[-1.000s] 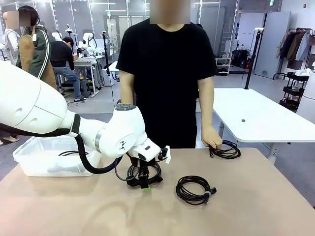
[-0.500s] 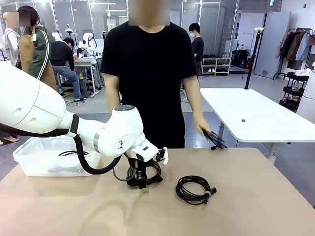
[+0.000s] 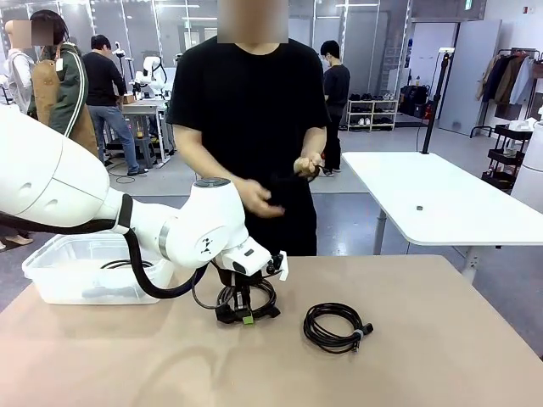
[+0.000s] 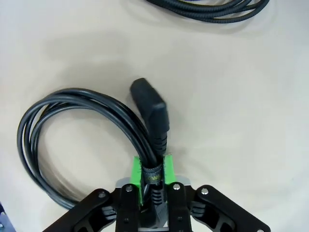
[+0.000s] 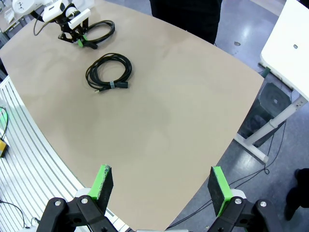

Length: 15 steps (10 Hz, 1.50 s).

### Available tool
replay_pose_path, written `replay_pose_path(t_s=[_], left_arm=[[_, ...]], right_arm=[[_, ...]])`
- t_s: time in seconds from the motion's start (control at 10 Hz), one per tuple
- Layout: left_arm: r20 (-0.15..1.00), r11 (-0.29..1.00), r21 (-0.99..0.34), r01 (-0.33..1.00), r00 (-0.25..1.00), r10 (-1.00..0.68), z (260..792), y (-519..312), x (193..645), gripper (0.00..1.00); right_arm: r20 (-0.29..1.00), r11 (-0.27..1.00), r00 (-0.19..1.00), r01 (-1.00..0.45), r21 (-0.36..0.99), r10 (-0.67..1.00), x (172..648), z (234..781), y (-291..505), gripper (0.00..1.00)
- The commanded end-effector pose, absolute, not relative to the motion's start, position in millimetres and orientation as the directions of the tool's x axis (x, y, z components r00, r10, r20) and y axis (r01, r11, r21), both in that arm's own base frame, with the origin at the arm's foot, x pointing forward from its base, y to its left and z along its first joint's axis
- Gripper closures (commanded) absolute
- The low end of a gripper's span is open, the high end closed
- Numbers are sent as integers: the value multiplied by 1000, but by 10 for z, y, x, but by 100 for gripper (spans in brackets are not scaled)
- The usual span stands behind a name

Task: Organize and store the cables.
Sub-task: Place the Power Cable into the Organizing box.

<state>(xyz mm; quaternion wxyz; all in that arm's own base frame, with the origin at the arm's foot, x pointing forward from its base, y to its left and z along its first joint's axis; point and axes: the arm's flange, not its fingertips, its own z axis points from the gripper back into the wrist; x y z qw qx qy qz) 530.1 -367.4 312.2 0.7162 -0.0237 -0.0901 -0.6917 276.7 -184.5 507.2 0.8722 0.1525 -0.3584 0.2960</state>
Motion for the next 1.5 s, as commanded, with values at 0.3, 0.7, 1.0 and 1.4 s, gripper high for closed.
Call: replay_pose_path(t_s=[0.3,0.7,1.0,1.4], left_arm=[[271,27,55,998,11,-963,3843,-3402,4934,100],[239,-104,155,982,-139,-961,4770,-2813,4768,93],[143,-172,321,931,-228,-963,5262,-1968,4699,93],[144,-177,354,918,-240,-960,5429,-859,4834,93]], right_arm=[[720,768,556,-638,49,416,2758,5074,-1854,0],[720,768,556,-638,49,416,2758,5074,-1854,0],[720,768,556,-638,49,416,2758,5074,-1854,0],[720,768,556,-638,49,416,2758,5074,-1854,0]])
